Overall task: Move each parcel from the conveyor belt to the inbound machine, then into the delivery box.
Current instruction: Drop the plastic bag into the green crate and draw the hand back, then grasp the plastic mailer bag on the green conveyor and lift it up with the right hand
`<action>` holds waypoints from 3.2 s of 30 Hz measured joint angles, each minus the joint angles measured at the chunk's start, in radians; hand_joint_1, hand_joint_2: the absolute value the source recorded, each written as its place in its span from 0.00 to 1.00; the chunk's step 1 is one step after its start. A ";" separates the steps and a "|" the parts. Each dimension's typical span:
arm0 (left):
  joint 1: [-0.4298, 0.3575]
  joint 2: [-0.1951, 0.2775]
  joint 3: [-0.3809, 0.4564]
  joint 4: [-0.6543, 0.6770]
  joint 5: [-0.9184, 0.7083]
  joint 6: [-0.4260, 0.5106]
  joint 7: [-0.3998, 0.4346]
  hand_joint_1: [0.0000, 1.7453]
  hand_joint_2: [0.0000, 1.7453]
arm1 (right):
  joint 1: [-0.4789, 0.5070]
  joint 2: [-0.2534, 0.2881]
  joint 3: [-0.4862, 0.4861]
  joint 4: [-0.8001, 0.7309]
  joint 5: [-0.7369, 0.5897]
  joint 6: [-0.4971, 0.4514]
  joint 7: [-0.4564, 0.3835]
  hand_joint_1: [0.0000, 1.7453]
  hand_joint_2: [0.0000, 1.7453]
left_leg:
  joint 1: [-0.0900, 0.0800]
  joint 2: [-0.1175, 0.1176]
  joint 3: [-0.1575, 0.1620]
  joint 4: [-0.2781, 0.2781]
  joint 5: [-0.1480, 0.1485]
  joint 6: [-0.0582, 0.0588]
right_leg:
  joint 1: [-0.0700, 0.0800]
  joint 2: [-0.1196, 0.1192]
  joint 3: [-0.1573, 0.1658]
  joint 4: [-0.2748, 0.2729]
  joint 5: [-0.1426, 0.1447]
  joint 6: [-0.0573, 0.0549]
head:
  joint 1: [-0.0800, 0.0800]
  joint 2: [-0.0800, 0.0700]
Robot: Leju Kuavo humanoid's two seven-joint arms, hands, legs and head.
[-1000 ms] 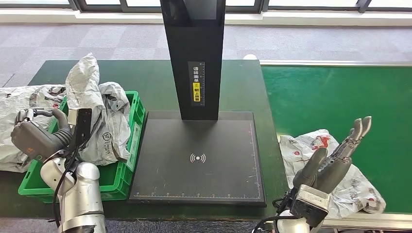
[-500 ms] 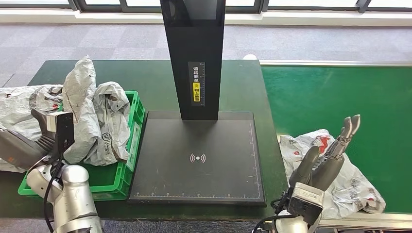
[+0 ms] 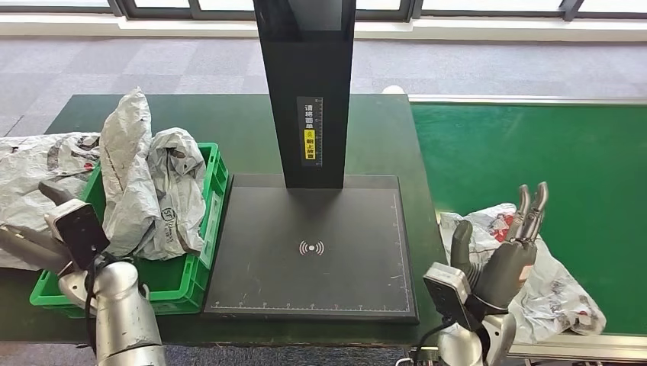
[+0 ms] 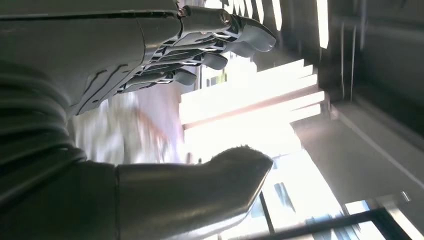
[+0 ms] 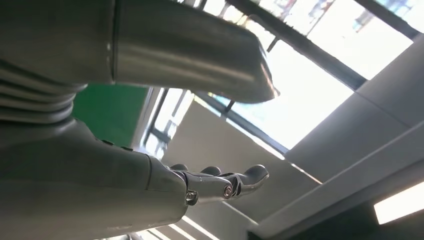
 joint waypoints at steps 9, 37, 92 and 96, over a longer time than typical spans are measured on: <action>0.017 0.016 -0.287 0.047 0.247 -0.359 -0.015 0.00 0.50 | -0.139 0.014 -0.329 0.172 0.427 -0.010 0.103 0.00 1.00 | -0.001 -0.008 -0.003 0.001 0.003 0.003 | 0.000 -0.006 0.000 0.000 0.002 0.002 | 0.000 0.000; 0.082 0.048 -0.573 0.052 0.303 -0.998 -0.047 0.00 1.00 | -0.318 -0.037 -0.631 0.694 0.448 0.064 0.439 0.00 1.00 | -0.001 -0.005 -0.004 0.001 0.002 0.002 | -0.001 -0.002 -0.001 0.000 0.002 0.003 | 0.000 0.000; 0.080 0.048 -0.582 0.048 0.261 -1.019 -0.031 0.00 1.00 | -0.283 -0.033 -0.564 0.681 0.023 0.056 -0.013 1.00 1.00 | 0.000 -0.004 -0.003 0.001 0.002 0.002 | 0.000 -0.002 -0.001 0.000 0.002 0.003 | 0.000 0.000; 0.076 0.048 -0.583 0.075 0.264 -1.017 -0.037 0.00 1.00 | -0.202 0.020 -0.430 0.414 -0.075 0.004 -0.061 1.00 1.00 | -0.001 -0.003 -0.004 0.001 0.002 0.002 | -0.001 -0.001 -0.003 0.000 0.002 0.002 | 0.000 0.000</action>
